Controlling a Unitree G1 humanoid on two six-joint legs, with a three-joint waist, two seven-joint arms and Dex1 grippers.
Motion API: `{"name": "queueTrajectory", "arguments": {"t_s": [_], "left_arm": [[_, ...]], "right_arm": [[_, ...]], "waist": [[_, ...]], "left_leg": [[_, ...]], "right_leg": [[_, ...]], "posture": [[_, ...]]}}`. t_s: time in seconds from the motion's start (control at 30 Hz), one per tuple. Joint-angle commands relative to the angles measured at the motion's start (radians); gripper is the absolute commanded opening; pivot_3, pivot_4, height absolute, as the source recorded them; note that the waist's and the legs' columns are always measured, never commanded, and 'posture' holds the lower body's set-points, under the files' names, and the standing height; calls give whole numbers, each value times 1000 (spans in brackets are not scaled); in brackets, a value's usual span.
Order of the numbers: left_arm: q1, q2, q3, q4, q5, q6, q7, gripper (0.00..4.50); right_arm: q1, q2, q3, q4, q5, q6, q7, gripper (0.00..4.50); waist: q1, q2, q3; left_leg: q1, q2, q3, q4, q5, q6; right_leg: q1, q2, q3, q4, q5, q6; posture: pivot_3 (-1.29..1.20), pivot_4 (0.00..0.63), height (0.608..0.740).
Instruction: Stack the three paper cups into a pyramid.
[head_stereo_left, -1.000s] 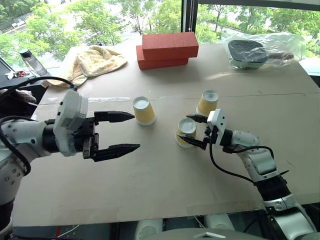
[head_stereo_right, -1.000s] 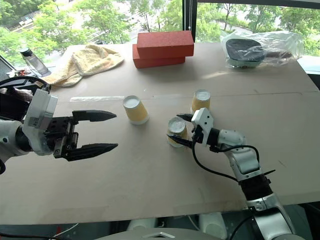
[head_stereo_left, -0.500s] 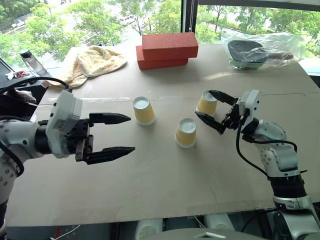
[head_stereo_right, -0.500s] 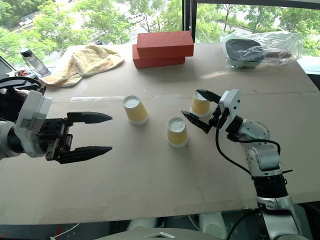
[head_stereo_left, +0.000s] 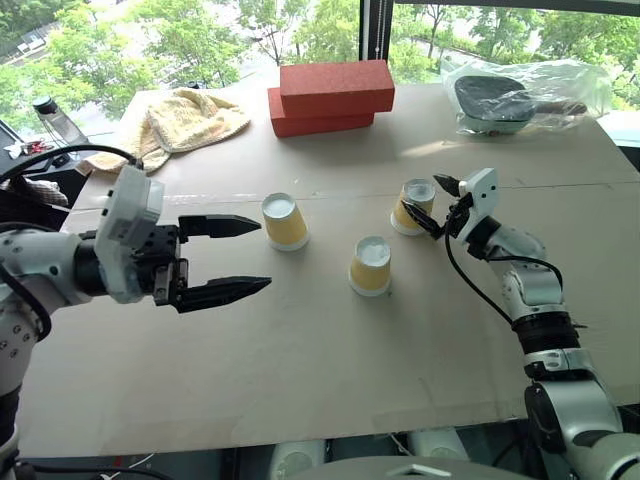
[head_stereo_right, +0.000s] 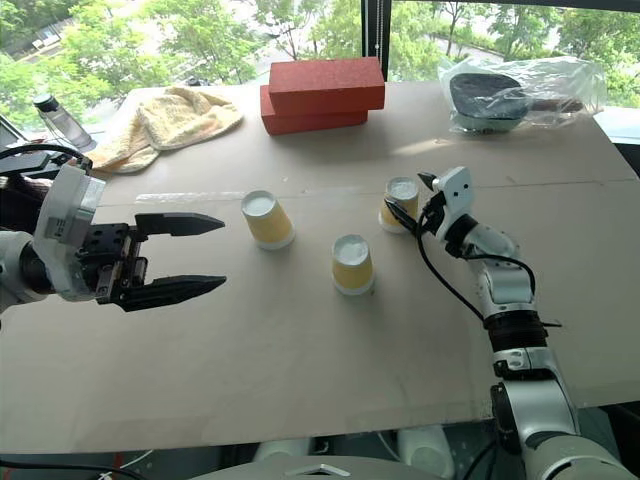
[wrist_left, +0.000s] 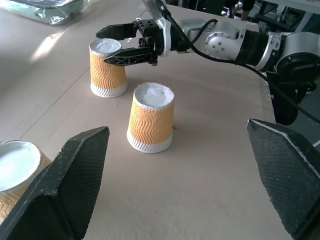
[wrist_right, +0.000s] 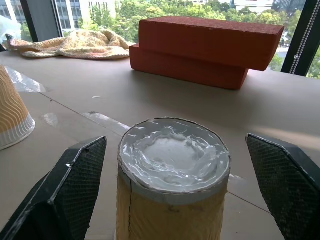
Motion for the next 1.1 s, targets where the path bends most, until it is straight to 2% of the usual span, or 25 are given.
{"name": "queueTrajectory", "arguments": {"t_s": [0.03, 0.17, 0.23, 0.3, 0.4, 0.43, 0.63, 0.87, 0.97, 1.1], "left_arm": [[-9, 1, 43, -3, -21, 13, 30, 4500], [-14, -5, 48, -3, -15, 22, 75, 4500], [-16, -6, 46, -4, -13, 22, 85, 4500], [-17, -4, 41, -10, -9, 17, 93, 4500], [-14, 5, 33, -21, 12, -7, 79, 4500], [-13, 6, 32, -22, 16, -13, 75, 4500], [-5, 5, 21, -37, 48, -54, 46, 4500], [33, -5, 3, -75, 24, -73, -32, 4500], [40, -1, -18, -76, 44, -84, -48, 4500], [25, 9, -38, -51, 75, -107, -63, 4500]], "right_arm": [[-32, 8, -21, 11, 6, -30, -3, 4383], [-39, 14, -24, 26, 19, -24, 15, 4383], [-38, 14, -23, 26, 20, -24, 19, 3996], [-32, 15, -22, 22, 21, -25, 23, 3483], [-20, 10, -18, -6, 21, -26, 35, 2152], [-13, 7, -19, -22, 26, -19, 39, 2021], [73, -43, -44, -208, 106, 71, 90, 2021], [289, -170, -36, -512, 236, 249, 201, 2021], [343, -187, -19, -580, 263, 294, 214, 2021], [370, -192, 17, -592, 212, 271, 213, 2021]], "waist": [[0, 0, 0], [0, 0, 0], [0, 0, 0], [0, 0, 0], [0, 0, 0], [0, 0, 0], [3, 0, 0], [7, 0, -1], [3, 0, -1], [3, 0, -1]], "left_leg": [[0, 0, 0, 0, 0, 0], [0, 0, 0, 0, 0, 0], [0, 0, 0, 0, 0, 0], [0, 0, 0, 0, 0, 0], [0, 0, 0, 0, 0, -1], [0, 0, 0, 0, 0, -1], [0, 0, 0, 0, 0, -1], [-1, 0, -1, 1, 0, 0], [-1, -1, 0, 1, 0, 1], [0, -1, 0, 2, -2, 3]], "right_leg": [[0, 0, 0, 0, 0, 0], [0, 0, 0, 0, 0, 0], [0, 0, 0, 0, 0, 0], [0, 0, 0, 0, 0, 0], [0, 0, 0, 0, 0, 0], [0, 0, 0, 0, 0, 0], [0, 0, 0, 0, 0, 0], [0, -1, -1, 0, 0, 0], [0, -1, 0, 0, 0, 0], [0, 2, 0, 2, 0, 0]], "posture": [[0, 150, 740], [0, 150, 740], [0, 150, 740], [0, 150, 740], [0, 150, 740], [0, 150, 740], [0, 150, 740], [0, 150, 740], [0, 150, 740], [0, 150, 740]]}}
